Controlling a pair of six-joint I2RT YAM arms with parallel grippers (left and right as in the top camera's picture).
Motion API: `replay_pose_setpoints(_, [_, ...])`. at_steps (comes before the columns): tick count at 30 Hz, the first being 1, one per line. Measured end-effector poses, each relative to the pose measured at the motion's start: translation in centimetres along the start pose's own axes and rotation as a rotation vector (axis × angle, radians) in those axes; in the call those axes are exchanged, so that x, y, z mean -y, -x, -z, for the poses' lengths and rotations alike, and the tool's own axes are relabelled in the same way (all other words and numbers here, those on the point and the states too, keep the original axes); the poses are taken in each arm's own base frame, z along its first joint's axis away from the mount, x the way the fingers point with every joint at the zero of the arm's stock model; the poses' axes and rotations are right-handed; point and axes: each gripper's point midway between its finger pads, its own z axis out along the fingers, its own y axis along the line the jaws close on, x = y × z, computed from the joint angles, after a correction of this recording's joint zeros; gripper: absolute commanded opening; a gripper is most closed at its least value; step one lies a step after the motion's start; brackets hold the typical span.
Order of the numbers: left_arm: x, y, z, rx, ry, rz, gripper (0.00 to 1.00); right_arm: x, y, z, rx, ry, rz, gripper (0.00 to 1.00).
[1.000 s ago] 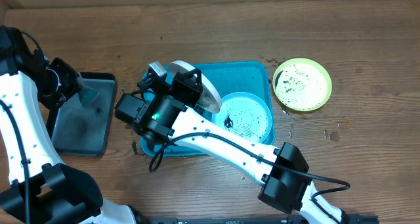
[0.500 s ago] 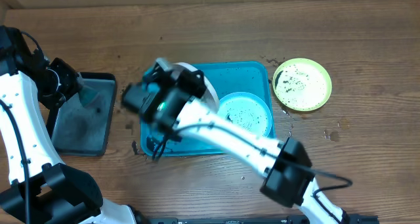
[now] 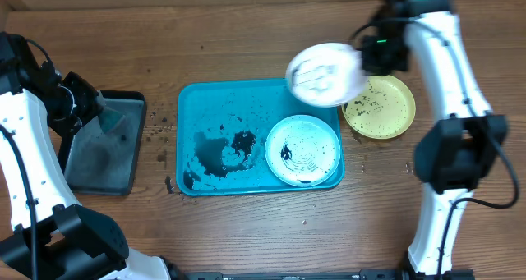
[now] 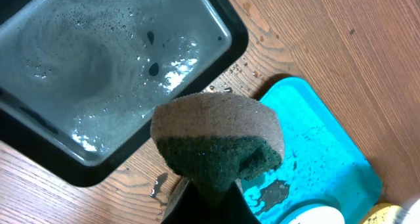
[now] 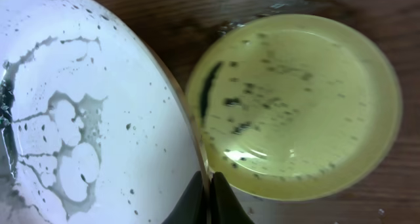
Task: Clean dirty plates on tray and stack at the side
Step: 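Stack the white plate onto the yellow plate and release, then move the right gripper to the blue-rimmed plate and grip its rim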
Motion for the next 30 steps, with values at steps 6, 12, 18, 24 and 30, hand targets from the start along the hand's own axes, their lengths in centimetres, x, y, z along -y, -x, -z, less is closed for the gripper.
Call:
replay_pose_setpoints(6, [0.0, 0.0, 0.0, 0.001, -0.001, 0.0, 0.04, 6.9, -0.8, 0.0, -0.065, 0.024, -0.154, 0.04])
replay_pose_setpoints(12, [0.0, 0.0, 0.0, 0.001, -0.001, 0.0, 0.04, 11.0, -1.6, -0.5, -0.094, -0.01, -0.23, 0.04])
replay_pose_setpoints(18, [0.1, 0.2, 0.0, 0.007, -0.003, -0.002, 0.04, 12.0, -2.3, -0.9, -0.119, -0.031, -0.243, 0.13])
replay_pose_setpoints(24, [0.1, 0.2, 0.0, 0.006, -0.003, -0.002, 0.04, 11.9, -2.8, -0.8, -0.141, -0.032, -0.237, 0.42])
replay_pose_setpoints(30, [0.1, 0.2, 0.0, 0.007, -0.003, -0.002, 0.04, 10.7, -3.9, -0.8, -0.191, 0.001, -0.232, 0.42])
